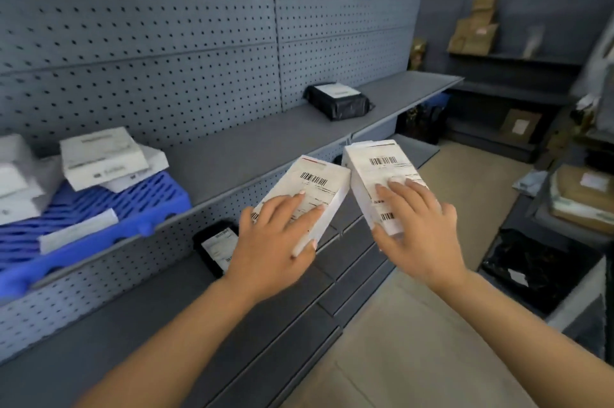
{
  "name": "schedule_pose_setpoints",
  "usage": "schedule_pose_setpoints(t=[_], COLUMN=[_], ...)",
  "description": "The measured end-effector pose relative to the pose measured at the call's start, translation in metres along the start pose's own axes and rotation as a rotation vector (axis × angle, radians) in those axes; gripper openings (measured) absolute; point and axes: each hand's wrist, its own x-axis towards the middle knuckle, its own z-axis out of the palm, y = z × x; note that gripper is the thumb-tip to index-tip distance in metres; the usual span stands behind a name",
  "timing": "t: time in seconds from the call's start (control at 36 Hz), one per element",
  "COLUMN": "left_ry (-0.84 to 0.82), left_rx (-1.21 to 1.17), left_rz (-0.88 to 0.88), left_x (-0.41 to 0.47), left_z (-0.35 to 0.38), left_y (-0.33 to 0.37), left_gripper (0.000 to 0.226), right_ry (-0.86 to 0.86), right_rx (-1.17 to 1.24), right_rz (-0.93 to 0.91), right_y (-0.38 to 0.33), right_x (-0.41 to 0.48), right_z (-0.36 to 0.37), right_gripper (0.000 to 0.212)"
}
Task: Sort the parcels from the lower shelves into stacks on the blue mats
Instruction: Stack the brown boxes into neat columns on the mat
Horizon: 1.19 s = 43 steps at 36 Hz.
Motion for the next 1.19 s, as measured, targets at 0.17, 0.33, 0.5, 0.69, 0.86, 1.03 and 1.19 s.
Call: schedule_pose_setpoints(t=[0.17,0.33,0.5,0.69,0.86,1.03,1.19], left_ry=[0.156,0.199,0.240,0.230,0.202,0.202,0.214], left_rx=[0.121,0.247,0.362,0.522,0.601,0.677,0.734], left_rz=[-0.004,-0.145,-0.281,-0.404,-0.532,-0.599,-0.666], left_x=[0.005,-0.015,-0.054,-0.122,-0.187,-0.261,-0.338], left_z=[-0.044,-0.085,-0.131,-0.181,-0.220,-0.268,-0.314], left_y=[-0.002,-0.016,-0.031,-0.052,-0.062,-0.076,-0.094], left_gripper=[0.051,0.052,0.051,0.050,0.051,0.051,0.050], right_ry=[0.086,0.139,0.147,0.054,-0.019,-0.020,-0.061], right_rx=[0.080,0.212,0.375,0.549,0.654,0.768,0.835], right_rz=[-0.136,-0.299,-0.413,-0.541,-0.648,-0.758,-0.833], right_y=[-0.008,-0.047,-0.104,-0.184,-0.255,-0.323,-0.406], right_x=[0.037,0.073,0.088,0.082,0.064,0.035,0.002], right_z=[-0.028,-0.034,-0.033,-0.024,-0.023,-0.030,-0.042], right_gripper=[0.059,0.057,0.055,0.059,0.061,0.056,0.054])
